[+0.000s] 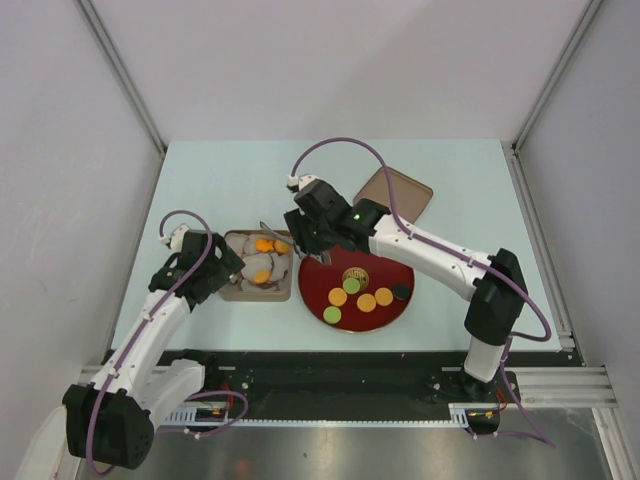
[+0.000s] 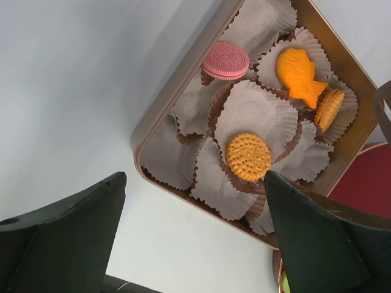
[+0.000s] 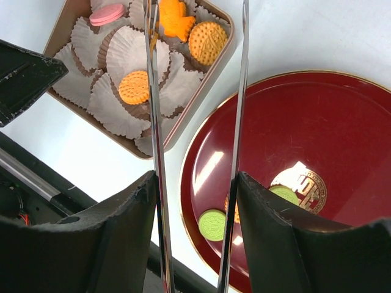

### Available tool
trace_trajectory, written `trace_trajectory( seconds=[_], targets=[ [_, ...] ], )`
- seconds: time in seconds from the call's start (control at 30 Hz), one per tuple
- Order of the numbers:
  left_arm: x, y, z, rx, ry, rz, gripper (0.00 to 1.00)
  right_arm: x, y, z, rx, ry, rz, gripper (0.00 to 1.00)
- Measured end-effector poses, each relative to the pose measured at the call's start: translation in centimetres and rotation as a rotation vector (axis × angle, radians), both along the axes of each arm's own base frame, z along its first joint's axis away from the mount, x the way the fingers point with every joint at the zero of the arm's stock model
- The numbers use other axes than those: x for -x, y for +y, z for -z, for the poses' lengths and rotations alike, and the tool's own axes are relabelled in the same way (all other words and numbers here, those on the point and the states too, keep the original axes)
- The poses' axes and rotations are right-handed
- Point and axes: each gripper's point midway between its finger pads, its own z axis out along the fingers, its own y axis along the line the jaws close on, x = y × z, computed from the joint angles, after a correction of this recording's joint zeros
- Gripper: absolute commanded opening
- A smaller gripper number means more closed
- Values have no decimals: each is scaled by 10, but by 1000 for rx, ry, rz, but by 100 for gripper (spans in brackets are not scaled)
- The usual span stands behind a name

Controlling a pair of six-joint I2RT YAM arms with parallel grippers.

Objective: Pack the cookies

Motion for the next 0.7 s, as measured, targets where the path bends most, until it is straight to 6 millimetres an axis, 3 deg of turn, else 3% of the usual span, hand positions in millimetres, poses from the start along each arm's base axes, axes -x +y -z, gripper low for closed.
trace_trajectory(
  seconds=[0.23, 0.43, 0.53, 0.6, 0.7],
  targets=[
    [0, 0, 0, 0, 0, 0, 100, 2, -14, -22, -16, -44, 27, 58],
    [0, 0, 0, 0, -1, 0, 100, 24, -75, -45, -4, -78, 106, 57],
    [-1, 0, 0, 2, -1, 1, 100, 35, -105, -36, 37, -62, 153, 56],
    [-1, -1, 1, 4, 1, 3, 100, 46, -124, -19, 91, -28, 175, 56],
    [-1, -3, 1, 12, 0, 8, 100, 61, -140, 1, 154, 22, 184, 55]
  ],
)
